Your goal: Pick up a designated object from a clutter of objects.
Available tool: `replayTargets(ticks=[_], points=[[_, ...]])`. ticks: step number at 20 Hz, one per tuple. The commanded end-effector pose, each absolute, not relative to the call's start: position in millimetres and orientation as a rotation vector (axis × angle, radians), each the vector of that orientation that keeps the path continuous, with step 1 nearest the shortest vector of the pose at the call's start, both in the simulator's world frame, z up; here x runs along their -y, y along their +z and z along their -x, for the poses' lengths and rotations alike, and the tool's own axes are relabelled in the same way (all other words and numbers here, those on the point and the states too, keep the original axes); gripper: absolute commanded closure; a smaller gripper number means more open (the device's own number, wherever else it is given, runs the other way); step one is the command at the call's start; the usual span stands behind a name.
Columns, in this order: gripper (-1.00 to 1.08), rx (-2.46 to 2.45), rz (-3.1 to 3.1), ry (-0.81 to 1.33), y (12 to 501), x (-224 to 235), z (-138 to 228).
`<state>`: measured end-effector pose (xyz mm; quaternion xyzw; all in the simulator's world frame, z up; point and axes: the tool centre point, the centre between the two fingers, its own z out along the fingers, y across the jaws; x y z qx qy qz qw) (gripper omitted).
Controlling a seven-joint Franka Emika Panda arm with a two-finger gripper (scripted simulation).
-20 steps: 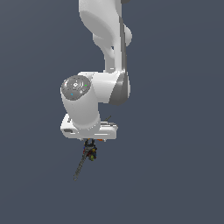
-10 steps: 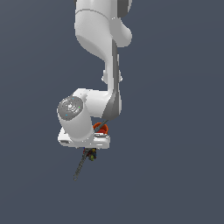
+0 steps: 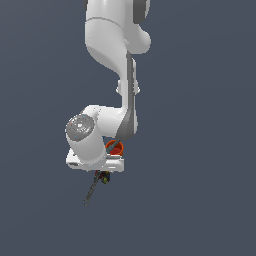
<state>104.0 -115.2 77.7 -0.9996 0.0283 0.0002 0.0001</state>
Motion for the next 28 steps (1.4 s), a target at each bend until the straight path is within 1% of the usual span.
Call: replayTargets(ticks=[1, 8, 13, 14, 23, 24, 28], points=[[-0.92, -0.089, 3.14, 0.002, 70, 115, -104], [-0.92, -0.089, 3.14, 0.0, 36, 115, -103], [-0.92, -0.089, 3.14, 0.0, 30, 116, -104], [1.08, -0.089, 3.14, 0.0, 30, 116, -104], [1.08, -0.089, 3.14, 0.0, 30, 116, -104], [1.08, -0.088, 3.143, -0.047, 47, 116, -115], [1.08, -0.088, 3.143, -0.047, 52, 116, -114]])
